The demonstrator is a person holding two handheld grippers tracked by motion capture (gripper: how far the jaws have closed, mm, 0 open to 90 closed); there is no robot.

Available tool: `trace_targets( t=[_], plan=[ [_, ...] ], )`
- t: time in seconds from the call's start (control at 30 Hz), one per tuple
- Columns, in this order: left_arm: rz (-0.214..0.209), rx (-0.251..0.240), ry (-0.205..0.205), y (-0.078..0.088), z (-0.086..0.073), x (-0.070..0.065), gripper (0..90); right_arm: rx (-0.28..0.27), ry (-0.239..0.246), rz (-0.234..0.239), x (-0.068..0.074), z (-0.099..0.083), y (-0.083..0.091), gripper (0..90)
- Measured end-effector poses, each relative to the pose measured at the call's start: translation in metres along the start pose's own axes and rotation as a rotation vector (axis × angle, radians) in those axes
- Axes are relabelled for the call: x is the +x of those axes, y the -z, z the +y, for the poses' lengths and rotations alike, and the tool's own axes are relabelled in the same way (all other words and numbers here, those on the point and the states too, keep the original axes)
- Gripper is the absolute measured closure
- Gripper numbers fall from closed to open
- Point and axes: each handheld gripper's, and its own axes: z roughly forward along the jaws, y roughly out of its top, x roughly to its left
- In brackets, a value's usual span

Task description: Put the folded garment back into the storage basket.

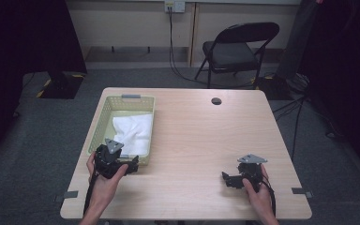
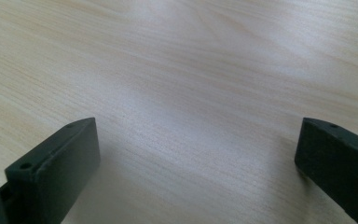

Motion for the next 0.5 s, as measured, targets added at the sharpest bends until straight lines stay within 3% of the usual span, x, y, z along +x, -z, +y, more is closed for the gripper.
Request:
trace_targets(
  t=[0.17, 0.27, 0.5],
  plan=[
    [-0.006, -0.002, -0.020, 0.003, -0.007, -0.006, 6.7, 0.000, 0.000, 0.000, 0.000, 0.000, 0.000, 0.0],
    [-0.002, 0.006, -0.054, 0.006, -0.011, -0.010, 6.3, 0.000, 0.000, 0.000, 0.000, 0.000, 0.000, 0.0],
    [-0.033, 0.021, -0.065, 0.006, -0.022, -0.014, 6.2, 0.000, 0.000, 0.000, 0.000, 0.000, 0.000, 0.0]
  ],
)
